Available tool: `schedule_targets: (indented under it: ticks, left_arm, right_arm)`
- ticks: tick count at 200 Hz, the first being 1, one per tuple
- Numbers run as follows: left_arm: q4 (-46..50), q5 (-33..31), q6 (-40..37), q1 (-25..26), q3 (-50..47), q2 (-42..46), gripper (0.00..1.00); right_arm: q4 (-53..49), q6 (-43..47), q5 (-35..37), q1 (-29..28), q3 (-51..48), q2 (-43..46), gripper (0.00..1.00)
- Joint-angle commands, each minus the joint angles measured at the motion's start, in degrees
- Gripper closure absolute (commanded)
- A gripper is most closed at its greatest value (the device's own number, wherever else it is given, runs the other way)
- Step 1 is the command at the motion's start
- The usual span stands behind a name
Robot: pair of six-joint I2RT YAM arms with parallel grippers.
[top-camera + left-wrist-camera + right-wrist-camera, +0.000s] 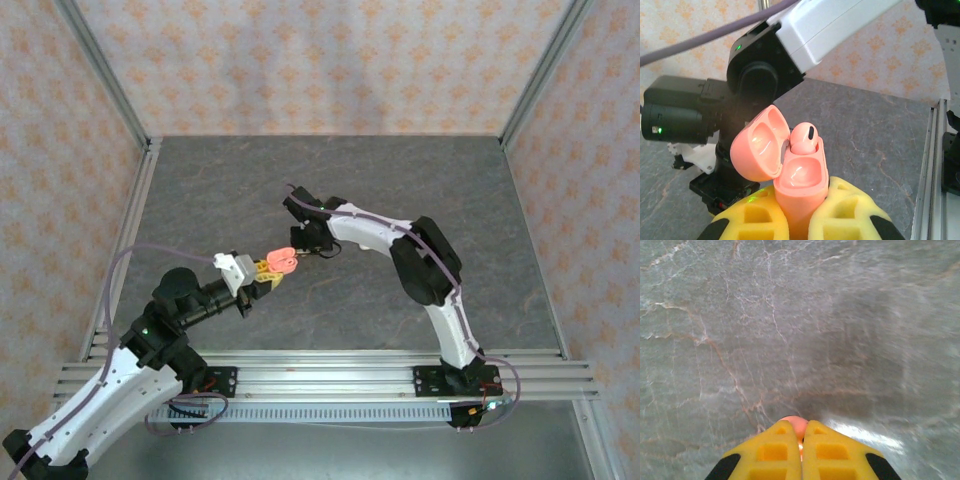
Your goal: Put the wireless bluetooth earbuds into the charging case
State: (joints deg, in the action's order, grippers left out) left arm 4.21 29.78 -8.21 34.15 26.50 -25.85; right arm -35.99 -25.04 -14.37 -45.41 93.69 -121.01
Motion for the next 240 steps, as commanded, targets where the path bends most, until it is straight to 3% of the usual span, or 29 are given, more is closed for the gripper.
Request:
schedule_targets:
  ticks: [1,60,146,182,240]
  left_arm:
    - [-5.8,2.2,1.7,0.4,0.2,-1.4,1.00]
    - [-10.6,4.3,1.4,1.7,4.0,-10.3,1.00]
    - [-17.7,0.8,-3.0,11.5,12.9,-28.5,1.00]
    - [-18.3,-1.7,-3.1,14.0,17.3,-35.2,1.00]
    - [-20.1,-5.4,1.6,14.3,22.6,-42.7,1.00]
  right_arm:
    - [1.5,1.8,4.6,1.4,-3.0,8.2,0.93]
    - [-0.9,6.4,14.3,2.1,-11.1,24.3,0.96]
    - [-7.0,11.7,25.0,2.1,-18.1,50.5,0.99]
    - [-8.9,15.9,25.3,2.1,-18.3,58.3,0.99]
    - [-10.2,23.2,20.2,0.7,-18.0,61.9,1.00]
